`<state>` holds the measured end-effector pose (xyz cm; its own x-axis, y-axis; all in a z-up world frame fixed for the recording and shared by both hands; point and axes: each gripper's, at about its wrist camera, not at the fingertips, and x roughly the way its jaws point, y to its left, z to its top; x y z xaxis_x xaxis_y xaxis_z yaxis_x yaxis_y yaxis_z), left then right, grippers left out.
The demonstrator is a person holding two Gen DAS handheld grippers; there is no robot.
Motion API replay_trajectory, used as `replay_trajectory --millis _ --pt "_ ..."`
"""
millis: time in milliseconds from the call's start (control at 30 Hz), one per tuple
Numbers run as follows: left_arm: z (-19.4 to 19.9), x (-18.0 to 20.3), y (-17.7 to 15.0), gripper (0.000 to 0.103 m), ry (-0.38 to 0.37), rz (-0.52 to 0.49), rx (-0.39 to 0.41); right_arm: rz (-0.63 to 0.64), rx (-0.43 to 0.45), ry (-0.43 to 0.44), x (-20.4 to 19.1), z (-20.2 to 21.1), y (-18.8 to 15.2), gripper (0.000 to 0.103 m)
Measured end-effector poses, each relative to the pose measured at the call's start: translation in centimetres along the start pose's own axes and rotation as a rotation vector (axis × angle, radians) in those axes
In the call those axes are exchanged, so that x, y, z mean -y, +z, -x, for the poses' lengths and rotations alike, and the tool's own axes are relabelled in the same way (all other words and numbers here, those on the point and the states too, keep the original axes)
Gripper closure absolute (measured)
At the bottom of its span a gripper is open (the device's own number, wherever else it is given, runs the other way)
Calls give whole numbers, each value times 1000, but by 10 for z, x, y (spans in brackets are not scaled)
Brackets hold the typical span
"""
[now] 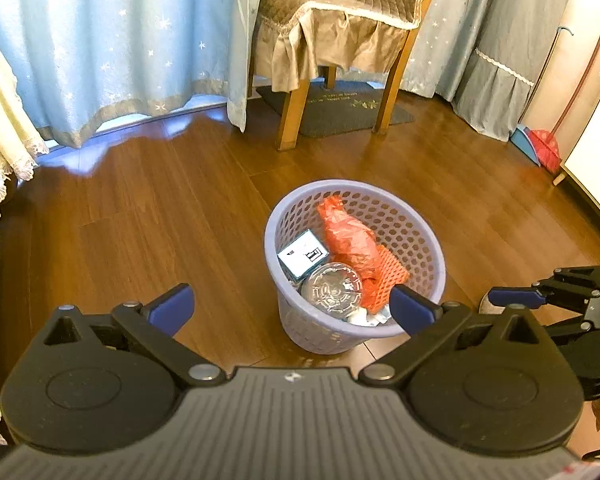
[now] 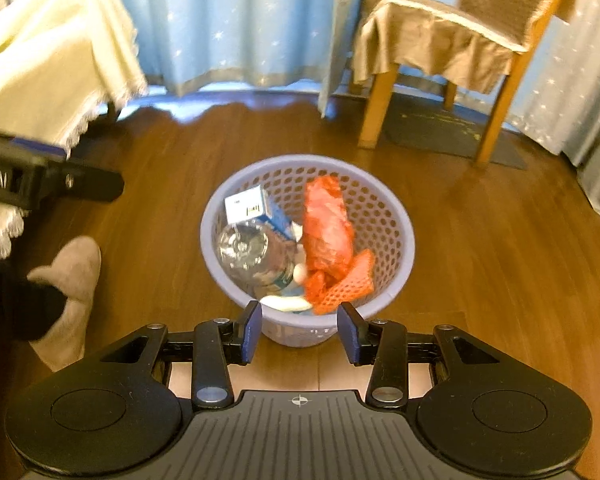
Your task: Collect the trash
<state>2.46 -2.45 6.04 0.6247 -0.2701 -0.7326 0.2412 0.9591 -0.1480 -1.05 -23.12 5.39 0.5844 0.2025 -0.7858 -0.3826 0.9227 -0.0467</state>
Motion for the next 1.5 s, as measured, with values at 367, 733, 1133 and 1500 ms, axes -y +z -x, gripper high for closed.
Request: replay_trajectory --millis 367,733,1133,1500 --pt "33 20 -5 1 15 -5 39 -168 22 -33 7 41 3 57" --pt "60 28 -1 1 33 4 64 -307 45 -63 26 79 15 49" --pt "55 35 -6 1 47 4 -12 -308 -72 -83 22 81 8 44" --pt "38 28 -21 1 57 35 -119 -307 -153 -61 13 65 3 42"
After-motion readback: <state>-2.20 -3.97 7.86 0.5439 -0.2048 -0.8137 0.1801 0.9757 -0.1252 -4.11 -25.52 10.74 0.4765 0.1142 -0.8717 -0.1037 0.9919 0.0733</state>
